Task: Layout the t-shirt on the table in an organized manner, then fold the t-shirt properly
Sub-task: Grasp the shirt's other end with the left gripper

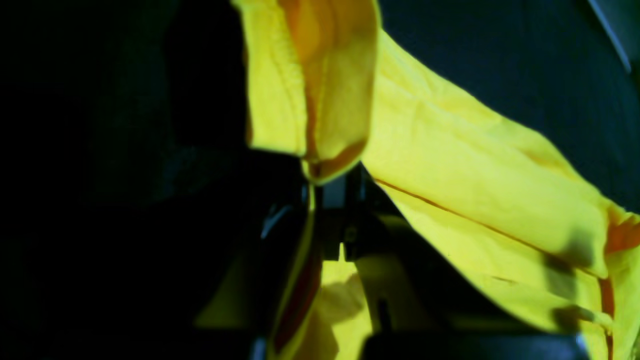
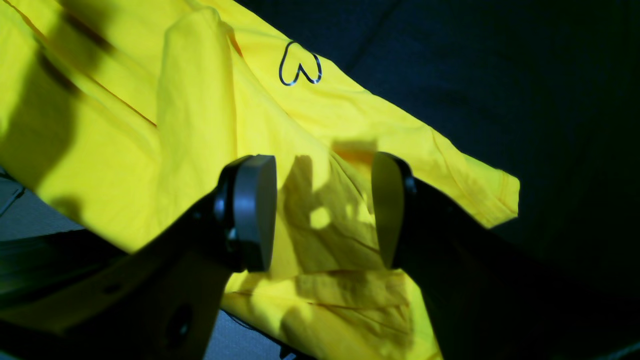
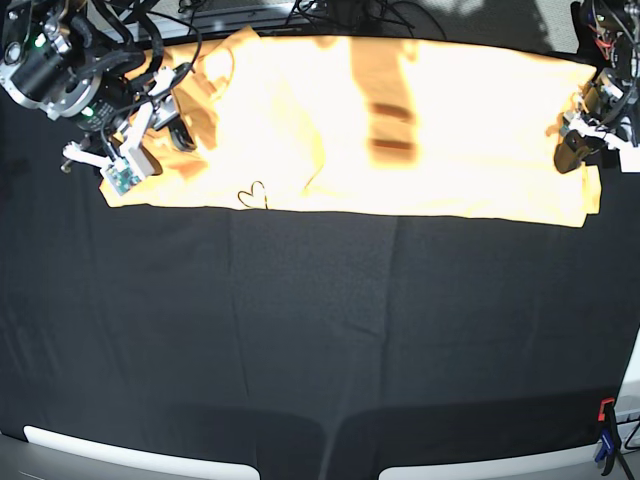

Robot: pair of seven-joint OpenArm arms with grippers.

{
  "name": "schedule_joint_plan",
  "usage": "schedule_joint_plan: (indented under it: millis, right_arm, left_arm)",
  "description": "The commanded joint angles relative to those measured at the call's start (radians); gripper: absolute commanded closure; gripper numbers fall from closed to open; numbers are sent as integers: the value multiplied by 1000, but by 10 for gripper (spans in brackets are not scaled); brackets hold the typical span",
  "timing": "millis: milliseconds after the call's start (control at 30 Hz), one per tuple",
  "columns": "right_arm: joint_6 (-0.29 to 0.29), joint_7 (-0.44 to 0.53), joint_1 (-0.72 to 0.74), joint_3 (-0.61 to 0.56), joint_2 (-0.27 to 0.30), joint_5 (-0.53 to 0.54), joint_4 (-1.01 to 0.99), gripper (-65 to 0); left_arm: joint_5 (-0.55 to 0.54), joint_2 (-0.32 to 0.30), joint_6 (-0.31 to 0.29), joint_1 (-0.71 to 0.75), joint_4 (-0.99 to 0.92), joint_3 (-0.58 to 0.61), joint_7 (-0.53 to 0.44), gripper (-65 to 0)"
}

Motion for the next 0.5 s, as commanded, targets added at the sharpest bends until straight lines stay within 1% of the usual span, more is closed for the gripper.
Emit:
schedule_joint_plan:
  millis: [0, 100, 200, 267, 367, 467]
  right_arm:
    - [3, 19, 2, 9, 8, -11, 16, -295]
    - [3, 28, 2, 18, 8, -74, 16, -295]
    - [3, 48, 3, 43, 8, -97, 16, -295]
    - [3, 62, 3, 63, 8, -97, 16, -295]
    - [3, 84, 3, 85, 8, -97, 11, -295]
    - [3, 95, 8, 90, 8, -97, -17, -295]
  left_arm:
    - [0, -21, 5, -3, 11, -25, -39, 0]
    - [60, -22, 24, -13, 11, -96, -70, 0]
    - [80, -35, 25, -29, 16, -166, -51, 0]
    - [58, -48, 26, -34, 40, -181, 16, 0]
    - [-29, -50, 22, -30, 120, -180, 164, 0]
    - [-135, -17, 22, -11, 241, -180, 303, 0]
